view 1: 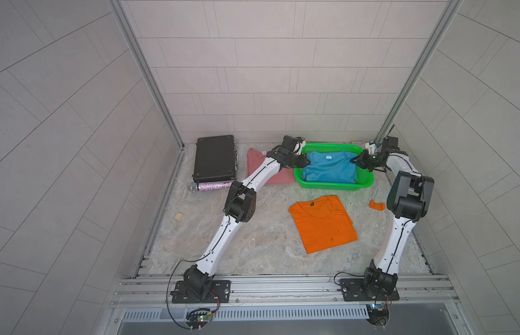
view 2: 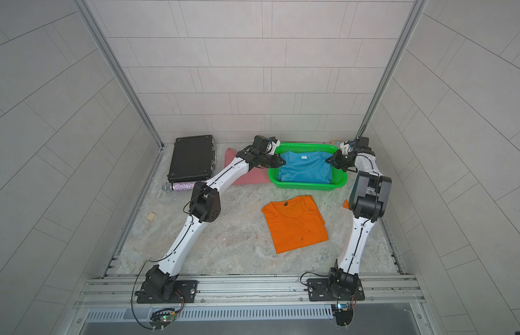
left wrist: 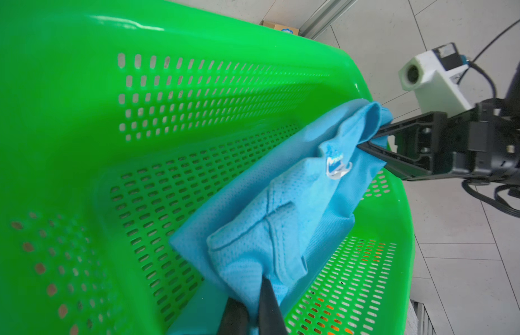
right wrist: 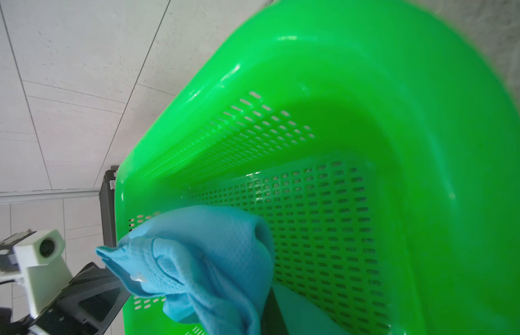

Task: Put the folded t-shirts into the basket
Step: Place the T-shirt in the bin.

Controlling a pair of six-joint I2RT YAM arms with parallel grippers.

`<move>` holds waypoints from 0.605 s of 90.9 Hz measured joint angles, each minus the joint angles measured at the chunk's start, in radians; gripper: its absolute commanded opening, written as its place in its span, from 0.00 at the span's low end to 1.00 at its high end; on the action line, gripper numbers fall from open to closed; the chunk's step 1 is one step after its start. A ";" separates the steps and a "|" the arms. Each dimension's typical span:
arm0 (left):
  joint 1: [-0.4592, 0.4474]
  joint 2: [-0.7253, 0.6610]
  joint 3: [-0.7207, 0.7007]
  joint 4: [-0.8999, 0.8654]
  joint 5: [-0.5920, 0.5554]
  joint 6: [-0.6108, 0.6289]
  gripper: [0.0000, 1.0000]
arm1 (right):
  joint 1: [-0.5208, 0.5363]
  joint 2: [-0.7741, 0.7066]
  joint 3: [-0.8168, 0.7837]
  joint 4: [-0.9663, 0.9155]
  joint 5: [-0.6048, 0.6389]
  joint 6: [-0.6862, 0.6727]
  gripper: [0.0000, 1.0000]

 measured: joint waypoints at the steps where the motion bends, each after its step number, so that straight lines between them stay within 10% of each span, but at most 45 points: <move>1: 0.000 0.000 0.003 0.005 -0.002 -0.007 0.42 | 0.001 0.002 0.004 -0.001 0.000 0.000 0.18; 11: -0.009 0.000 0.016 0.031 -0.026 0.000 0.58 | 0.010 0.011 0.027 0.001 0.021 -0.004 0.31; 55: -0.016 0.000 0.016 0.002 -0.127 0.050 0.61 | 0.014 -0.041 0.031 -0.011 0.135 0.002 0.43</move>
